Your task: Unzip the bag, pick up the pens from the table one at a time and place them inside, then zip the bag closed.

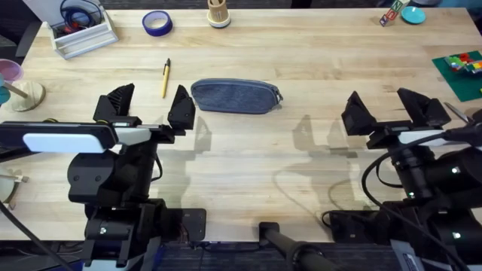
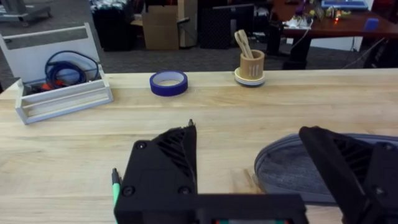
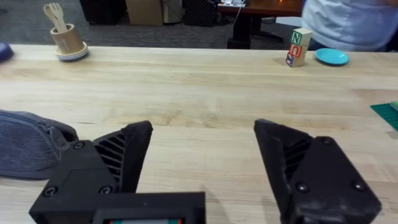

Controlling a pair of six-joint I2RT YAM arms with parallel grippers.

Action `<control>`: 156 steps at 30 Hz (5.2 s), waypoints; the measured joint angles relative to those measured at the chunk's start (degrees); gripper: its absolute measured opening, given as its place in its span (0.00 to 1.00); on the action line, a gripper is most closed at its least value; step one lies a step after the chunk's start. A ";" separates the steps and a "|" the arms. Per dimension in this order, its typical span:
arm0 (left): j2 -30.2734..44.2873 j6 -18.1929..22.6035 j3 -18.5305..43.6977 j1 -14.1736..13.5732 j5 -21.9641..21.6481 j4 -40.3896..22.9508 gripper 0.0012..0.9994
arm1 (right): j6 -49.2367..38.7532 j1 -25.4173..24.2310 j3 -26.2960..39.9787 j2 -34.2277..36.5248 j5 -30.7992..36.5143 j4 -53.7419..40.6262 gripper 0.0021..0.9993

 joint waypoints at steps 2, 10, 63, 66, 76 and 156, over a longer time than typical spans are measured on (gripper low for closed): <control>0.00 0.00 0.00 0.00 0.00 0.00 1.00 | 0.02 0.00 0.00 0.00 0.00 0.00 1.00; 0.00 0.00 0.00 0.01 0.00 0.00 1.00 | 0.04 0.00 0.02 0.00 0.00 -0.33 1.00; 44.12 21.63 48.14 0.02 22.75 -33.82 0.99 | 2.67 0.00 60.05 52.92 -15.73 -39.00 1.00; 47.35 27.21 48.85 0.02 27.03 -35.81 0.99 | 2.83 0.00 61.77 55.24 -18.42 -40.24 1.00; 51.34 36.20 48.87 2.39 34.81 -35.97 0.99 | 2.86 0.00 62.20 56.33 -22.86 -40.71 1.00; 101.15 83.79 49.49 19.31 71.84 -26.03 0.99 | 4.38 2.57 62.36 60.18 -23.58 -41.64 1.00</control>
